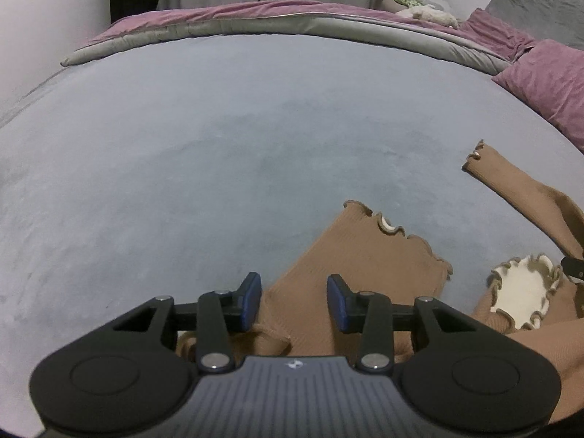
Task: Fold clothes
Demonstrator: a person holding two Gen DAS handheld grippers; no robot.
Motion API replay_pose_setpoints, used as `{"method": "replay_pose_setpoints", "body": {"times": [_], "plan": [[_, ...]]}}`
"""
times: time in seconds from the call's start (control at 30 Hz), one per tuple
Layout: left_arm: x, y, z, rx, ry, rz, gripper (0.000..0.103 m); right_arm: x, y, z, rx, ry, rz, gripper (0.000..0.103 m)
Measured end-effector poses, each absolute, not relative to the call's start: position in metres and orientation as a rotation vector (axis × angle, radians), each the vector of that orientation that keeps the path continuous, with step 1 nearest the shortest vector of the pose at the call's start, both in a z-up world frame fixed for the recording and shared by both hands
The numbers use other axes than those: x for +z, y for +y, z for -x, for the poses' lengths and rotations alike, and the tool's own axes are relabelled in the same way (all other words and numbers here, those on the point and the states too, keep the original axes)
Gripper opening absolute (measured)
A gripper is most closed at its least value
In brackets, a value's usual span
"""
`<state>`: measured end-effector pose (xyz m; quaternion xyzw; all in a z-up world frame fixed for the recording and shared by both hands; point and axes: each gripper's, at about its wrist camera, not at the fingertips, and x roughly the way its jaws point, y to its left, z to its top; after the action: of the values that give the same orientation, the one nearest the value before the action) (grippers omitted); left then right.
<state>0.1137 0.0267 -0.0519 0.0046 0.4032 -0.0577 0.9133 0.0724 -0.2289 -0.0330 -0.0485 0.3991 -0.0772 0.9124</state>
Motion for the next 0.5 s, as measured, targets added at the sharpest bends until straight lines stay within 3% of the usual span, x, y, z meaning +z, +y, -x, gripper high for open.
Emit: {"method": "replay_pose_setpoints", "body": {"times": [0.03, 0.07, 0.17, 0.5], "plan": [[-0.052, 0.025, -0.113, -0.117, 0.827, -0.017, 0.018, -0.035, -0.230, -0.074, -0.162, 0.816, 0.098, 0.047], [-0.052, 0.024, -0.113, -0.116, 0.824, -0.027, 0.010, -0.036, -0.230, -0.075, -0.166, 0.809, 0.095, 0.037], [-0.045, 0.028, -0.109, -0.082, 0.796, -0.021, 0.008, -0.038, -0.234, -0.077, -0.190, 0.794, 0.094, 0.010], [-0.017, 0.066, -0.092, 0.127, 0.721, -0.007, 0.007, -0.011, -0.261, -0.060, -0.346, 0.707, 0.056, 0.006]]}}
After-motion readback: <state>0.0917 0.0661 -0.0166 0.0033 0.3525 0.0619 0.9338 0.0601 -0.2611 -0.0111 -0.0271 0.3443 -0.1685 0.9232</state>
